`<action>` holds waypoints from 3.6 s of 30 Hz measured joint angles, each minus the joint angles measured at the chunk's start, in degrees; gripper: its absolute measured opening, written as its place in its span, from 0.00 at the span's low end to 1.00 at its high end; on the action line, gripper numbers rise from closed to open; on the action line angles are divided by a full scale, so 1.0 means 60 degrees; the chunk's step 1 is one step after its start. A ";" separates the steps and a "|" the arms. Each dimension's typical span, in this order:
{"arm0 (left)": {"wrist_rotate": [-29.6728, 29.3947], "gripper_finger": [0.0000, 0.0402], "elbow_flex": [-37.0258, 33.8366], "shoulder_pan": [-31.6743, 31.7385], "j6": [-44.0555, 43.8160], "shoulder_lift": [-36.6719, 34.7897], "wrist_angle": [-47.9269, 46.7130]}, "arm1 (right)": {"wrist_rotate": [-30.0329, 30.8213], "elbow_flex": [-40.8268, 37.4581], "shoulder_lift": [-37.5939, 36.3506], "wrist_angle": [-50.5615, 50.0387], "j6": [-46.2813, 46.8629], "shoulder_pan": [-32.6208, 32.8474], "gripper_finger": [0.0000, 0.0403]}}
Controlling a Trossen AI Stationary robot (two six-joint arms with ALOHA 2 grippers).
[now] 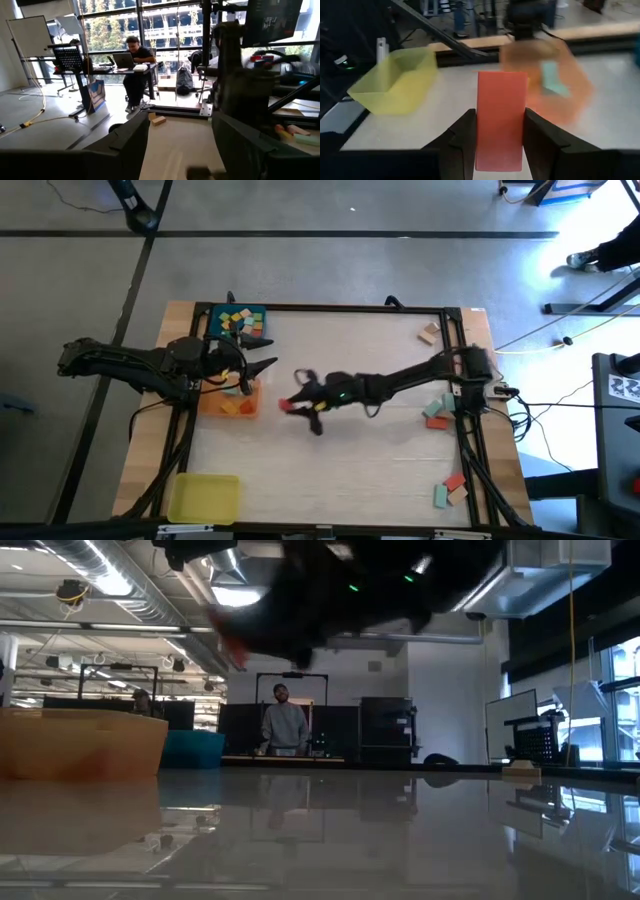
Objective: Sort blocks by size
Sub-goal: Put the red rectangular block into the yellow bin
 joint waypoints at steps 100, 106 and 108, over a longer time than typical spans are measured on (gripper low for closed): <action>0.0390 0.51 0.3047 -0.2303 -0.6392 0.1041 -0.9150 | 0.3996 1.1377 0.3110 -1.8716 0.0035 0.2580 0.41; 0.1621 0.51 0.2908 -0.3150 -0.9099 0.1961 -1.0120 | 0.7497 1.0713 0.3077 -1.9984 0.1792 0.3336 0.41; 0.1621 0.51 0.2865 -0.3320 -0.9654 0.2353 -1.0068 | 0.7978 1.0281 0.2959 -1.9945 0.2276 0.3442 0.41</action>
